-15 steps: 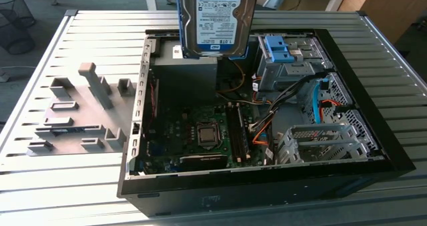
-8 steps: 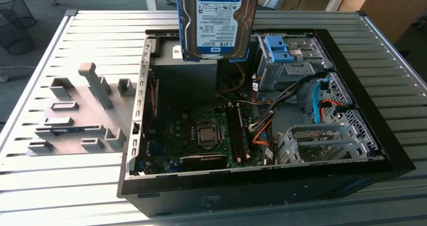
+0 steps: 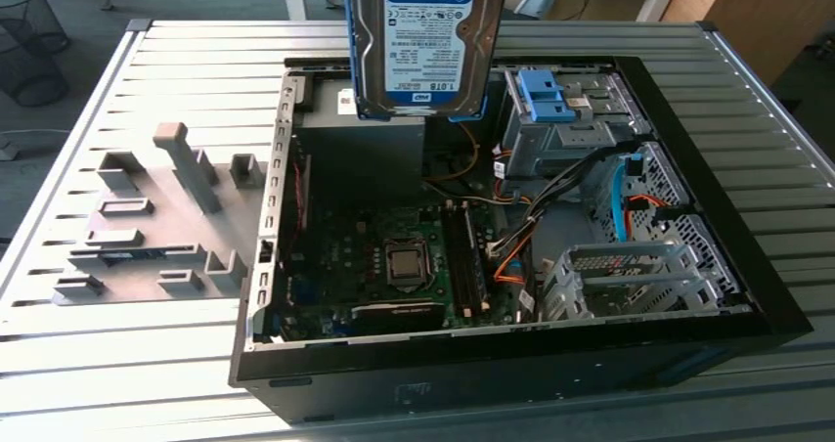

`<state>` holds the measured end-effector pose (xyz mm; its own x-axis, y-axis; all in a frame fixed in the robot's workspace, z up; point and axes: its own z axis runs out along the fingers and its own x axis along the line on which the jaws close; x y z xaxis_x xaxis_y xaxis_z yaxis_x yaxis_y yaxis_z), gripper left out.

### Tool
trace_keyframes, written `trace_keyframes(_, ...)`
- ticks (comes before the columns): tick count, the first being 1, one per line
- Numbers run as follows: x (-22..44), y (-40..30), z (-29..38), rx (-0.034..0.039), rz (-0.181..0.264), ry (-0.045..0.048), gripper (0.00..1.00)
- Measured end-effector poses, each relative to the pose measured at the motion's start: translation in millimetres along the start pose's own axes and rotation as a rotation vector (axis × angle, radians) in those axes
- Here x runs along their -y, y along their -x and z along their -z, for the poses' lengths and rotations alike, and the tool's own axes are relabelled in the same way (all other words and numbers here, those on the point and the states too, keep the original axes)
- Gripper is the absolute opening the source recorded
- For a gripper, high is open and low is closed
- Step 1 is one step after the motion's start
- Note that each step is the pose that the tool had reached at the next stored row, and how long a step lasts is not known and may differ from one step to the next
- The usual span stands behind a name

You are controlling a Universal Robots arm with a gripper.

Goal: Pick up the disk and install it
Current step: 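Insert the disk into the insertion slot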

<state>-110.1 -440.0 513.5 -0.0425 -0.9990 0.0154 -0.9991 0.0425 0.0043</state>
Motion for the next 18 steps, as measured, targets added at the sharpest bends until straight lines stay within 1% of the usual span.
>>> trace_keyframes(8,0.0,-0.2,0.0,0.0001,0.000,0.0000,0.36)
trace_keyframes(10,0.1,-2.2,0.0,-0.0001,0.000,0.0000,0.36)
trace_keyframes(12,0.2,-6.2,-0.2,0.0000,0.000,0.0001,0.36)
trace_keyframes(18,1.1,-26.9,-1.4,0.0005,0.000,0.0000,0.36)
